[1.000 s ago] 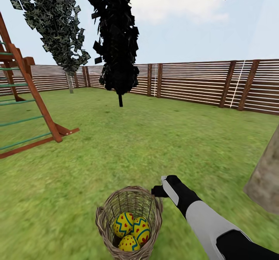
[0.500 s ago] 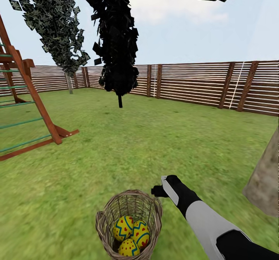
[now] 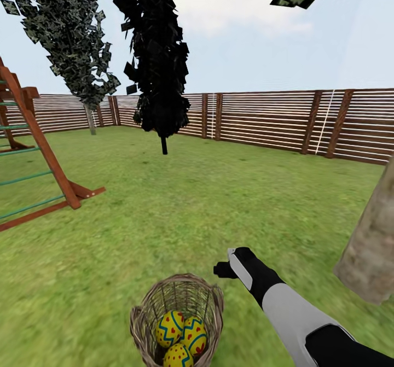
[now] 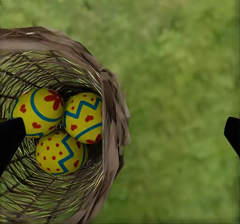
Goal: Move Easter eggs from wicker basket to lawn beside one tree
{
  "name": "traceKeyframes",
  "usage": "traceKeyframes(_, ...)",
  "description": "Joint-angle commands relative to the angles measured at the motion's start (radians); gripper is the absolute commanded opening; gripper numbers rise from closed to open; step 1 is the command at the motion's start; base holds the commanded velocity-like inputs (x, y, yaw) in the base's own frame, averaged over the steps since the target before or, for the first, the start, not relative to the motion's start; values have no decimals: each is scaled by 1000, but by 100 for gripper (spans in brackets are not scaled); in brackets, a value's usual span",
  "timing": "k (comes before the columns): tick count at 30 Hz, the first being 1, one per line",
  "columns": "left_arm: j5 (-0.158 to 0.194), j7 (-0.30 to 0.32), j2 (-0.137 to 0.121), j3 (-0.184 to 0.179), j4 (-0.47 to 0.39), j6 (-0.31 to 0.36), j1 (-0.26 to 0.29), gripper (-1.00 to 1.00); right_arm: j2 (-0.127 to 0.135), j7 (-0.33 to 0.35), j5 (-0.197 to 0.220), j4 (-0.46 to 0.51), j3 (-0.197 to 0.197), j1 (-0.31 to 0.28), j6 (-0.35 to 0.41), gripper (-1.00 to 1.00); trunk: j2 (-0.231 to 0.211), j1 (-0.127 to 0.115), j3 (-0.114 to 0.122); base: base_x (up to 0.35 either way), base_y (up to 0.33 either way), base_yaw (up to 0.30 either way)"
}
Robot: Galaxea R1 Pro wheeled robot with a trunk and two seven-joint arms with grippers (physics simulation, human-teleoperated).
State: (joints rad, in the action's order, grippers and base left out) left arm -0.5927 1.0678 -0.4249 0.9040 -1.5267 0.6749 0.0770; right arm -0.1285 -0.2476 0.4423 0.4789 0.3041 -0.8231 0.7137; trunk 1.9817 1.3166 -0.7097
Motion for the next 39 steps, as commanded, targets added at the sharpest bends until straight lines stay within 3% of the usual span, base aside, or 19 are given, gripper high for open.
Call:
traceKeyframes(1, -7, 9, 0, 1, -1, 7, 1, 100, 1, -9, 11, 1, 7, -1, 3, 100, -7, -4, 2, 0, 0, -9)
traceKeyframes(14, -7, 8, 0, 1, -1, 5, 1, 100, 1, -10, 11, 1, -1, -1, 3, 100, -98, -54, 47, 0, 0, -39)
traceKeyframes(39, -7, 1, 10, 1, -3, 4, 1, 100, 1, -9, 12, 1, -2, -1, 3, 100, -273, -150, 154, 0, 0, -208)
